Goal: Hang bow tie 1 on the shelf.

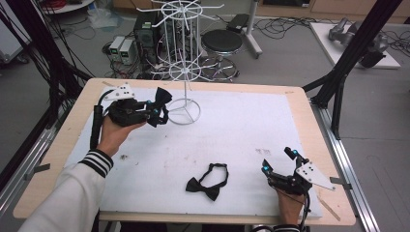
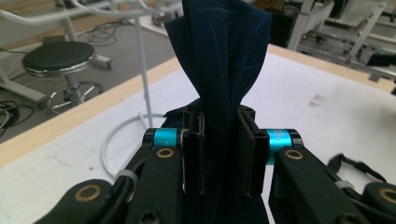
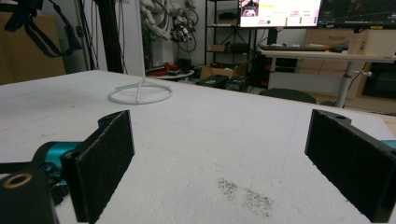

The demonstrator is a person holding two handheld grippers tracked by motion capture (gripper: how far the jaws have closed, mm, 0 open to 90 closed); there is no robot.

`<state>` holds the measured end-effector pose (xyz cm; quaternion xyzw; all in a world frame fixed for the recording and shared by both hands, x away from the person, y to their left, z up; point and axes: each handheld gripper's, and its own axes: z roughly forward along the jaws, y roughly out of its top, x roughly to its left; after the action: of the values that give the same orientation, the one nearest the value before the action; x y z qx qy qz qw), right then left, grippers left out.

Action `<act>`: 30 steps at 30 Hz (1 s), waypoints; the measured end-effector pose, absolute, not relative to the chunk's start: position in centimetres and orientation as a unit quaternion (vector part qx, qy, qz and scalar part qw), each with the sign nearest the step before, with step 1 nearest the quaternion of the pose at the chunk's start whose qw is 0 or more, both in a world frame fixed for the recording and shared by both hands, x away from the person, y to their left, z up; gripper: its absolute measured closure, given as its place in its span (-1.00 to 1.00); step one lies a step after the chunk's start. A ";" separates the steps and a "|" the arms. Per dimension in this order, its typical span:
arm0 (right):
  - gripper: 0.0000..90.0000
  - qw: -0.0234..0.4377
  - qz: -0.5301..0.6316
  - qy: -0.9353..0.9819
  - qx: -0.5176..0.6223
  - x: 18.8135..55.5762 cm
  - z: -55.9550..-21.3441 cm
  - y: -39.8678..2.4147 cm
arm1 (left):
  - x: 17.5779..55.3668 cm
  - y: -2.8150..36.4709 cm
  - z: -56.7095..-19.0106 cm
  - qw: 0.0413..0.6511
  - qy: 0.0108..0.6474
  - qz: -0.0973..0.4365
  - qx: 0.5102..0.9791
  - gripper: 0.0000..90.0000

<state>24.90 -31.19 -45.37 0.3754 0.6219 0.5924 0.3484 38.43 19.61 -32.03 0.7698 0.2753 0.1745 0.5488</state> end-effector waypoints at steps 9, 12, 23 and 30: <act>-0.83 0.349 0.592 0.622 0.376 24.9 -45.4 -31.2 | 38.7 20.5 -31.4 0.556 0.293 0.195 0.753 0.66; -0.83 0.349 0.592 0.622 0.376 24.9 -45.4 -31.2 | 38.8 20.6 -31.0 0.561 0.297 0.200 0.746 0.66; -0.83 0.348 0.594 0.620 0.377 24.9 -45.4 -31.2 | 39.7 21.1 -29.6 0.579 0.317 0.217 0.720 0.66; -0.83 0.348 0.593 0.620 0.377 24.9 -45.4 -31.2 | 39.8 20.7 -28.5 0.580 0.314 0.219 0.719 0.65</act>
<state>24.91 -31.20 -45.39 0.3773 0.6201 0.5931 0.3484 39.77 20.73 -28.53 0.7188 0.3142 0.2188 0.5803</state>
